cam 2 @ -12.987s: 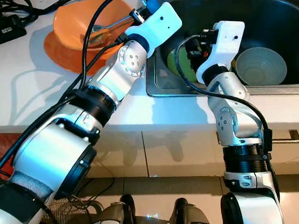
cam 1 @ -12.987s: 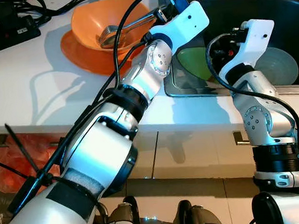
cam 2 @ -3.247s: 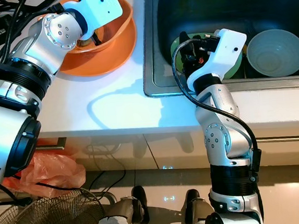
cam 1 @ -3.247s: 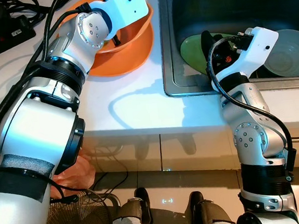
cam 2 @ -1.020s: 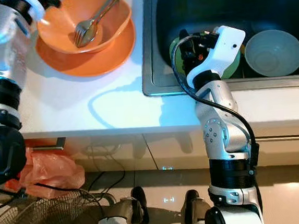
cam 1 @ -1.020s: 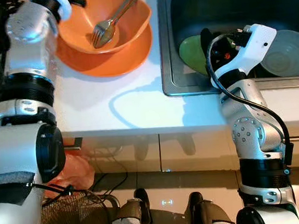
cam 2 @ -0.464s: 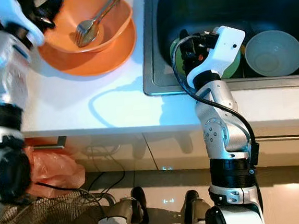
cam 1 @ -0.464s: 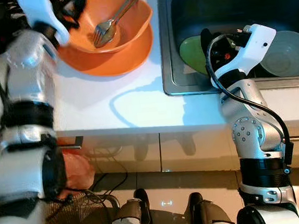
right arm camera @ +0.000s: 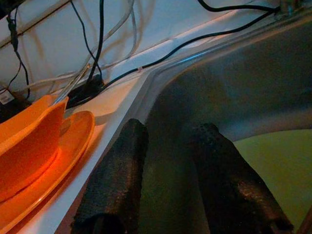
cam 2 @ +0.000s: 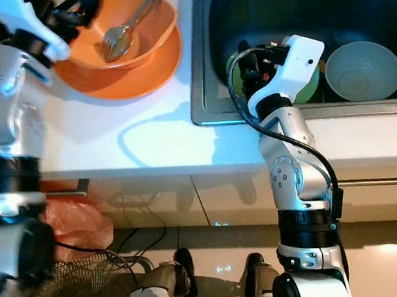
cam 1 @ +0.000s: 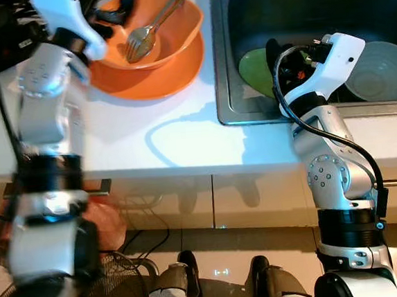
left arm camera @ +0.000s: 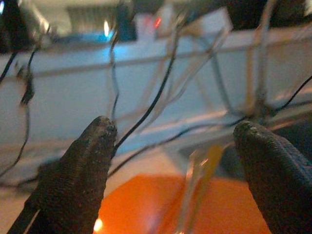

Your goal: Kitchen organization

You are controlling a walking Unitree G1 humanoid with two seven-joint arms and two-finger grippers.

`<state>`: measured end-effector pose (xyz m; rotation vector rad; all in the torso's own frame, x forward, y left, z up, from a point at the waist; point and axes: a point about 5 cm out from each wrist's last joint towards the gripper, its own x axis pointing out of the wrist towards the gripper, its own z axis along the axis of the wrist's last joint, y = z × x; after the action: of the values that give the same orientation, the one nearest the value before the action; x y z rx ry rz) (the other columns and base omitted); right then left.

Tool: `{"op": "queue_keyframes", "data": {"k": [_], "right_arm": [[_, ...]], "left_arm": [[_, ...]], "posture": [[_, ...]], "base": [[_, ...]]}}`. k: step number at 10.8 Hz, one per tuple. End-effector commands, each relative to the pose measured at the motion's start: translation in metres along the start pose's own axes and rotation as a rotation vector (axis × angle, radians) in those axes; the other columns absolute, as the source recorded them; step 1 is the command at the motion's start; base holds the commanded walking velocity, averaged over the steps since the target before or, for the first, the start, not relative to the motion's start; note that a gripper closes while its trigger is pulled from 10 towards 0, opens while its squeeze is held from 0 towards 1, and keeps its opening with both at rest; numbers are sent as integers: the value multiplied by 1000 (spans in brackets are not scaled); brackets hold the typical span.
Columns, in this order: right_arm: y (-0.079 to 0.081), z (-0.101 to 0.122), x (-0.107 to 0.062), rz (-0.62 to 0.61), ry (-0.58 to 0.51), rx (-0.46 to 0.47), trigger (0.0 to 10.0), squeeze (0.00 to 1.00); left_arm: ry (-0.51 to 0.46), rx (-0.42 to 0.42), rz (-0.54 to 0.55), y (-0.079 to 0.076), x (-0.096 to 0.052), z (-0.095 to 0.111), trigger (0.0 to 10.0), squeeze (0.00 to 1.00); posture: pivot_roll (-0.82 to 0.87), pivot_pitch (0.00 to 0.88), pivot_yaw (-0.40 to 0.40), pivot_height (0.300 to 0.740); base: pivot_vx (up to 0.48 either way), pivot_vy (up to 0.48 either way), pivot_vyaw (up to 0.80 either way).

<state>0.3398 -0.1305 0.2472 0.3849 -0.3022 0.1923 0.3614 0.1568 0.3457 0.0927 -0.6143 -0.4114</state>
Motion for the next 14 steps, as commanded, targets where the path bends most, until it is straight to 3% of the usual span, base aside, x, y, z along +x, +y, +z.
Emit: {"op": "queue_keyframes", "data": {"k": [1, 4, 7, 9, 10, 12, 14], "right_arm": [[-1, -11, -1, -1, 49, 14, 10000, 0], [-1, -10, 1, 10, 44, 13, 10000, 0], [0, -10, 2, 20, 41, 8, 10000, 0], [0, -10, 3, 23, 40, 9, 10000, 0], [0, -9, 3, 26, 35, 11, 10000, 0], [1, -9, 4, 29, 32, 14, 10000, 0], [1, -10, 4, 30, 31, 15, 10000, 0]], "left_arm": [[-31, 0, -21, -12, -2, 7, 10000, 1000], [-71, -61, -15, -34, -6, 15, 10000, 1000], [23, -63, -44, -67, -21, -12, 10000, 1000], [38, -52, -65, -78, -22, -17, 10000, 1000], [33, -52, -114, -98, -21, -18, 10000, 1000], [40, -51, -173, -118, -21, -21, 10000, 1000], [59, -67, -182, -128, -25, -29, 10000, 1000]], "posture": [[59, 234, 71, 740], [63, 226, 62, 740], [59, 234, 52, 740], [59, 231, 49, 740], [59, 231, 47, 740], [64, 233, 46, 740], [61, 234, 45, 740]], "base": [[0, 0, 0], [0, 0, 0], [0, 0, 0], [0, 0, 0], [0, 0, 0], [0, 0, 0], [0, 0, 0]]}}
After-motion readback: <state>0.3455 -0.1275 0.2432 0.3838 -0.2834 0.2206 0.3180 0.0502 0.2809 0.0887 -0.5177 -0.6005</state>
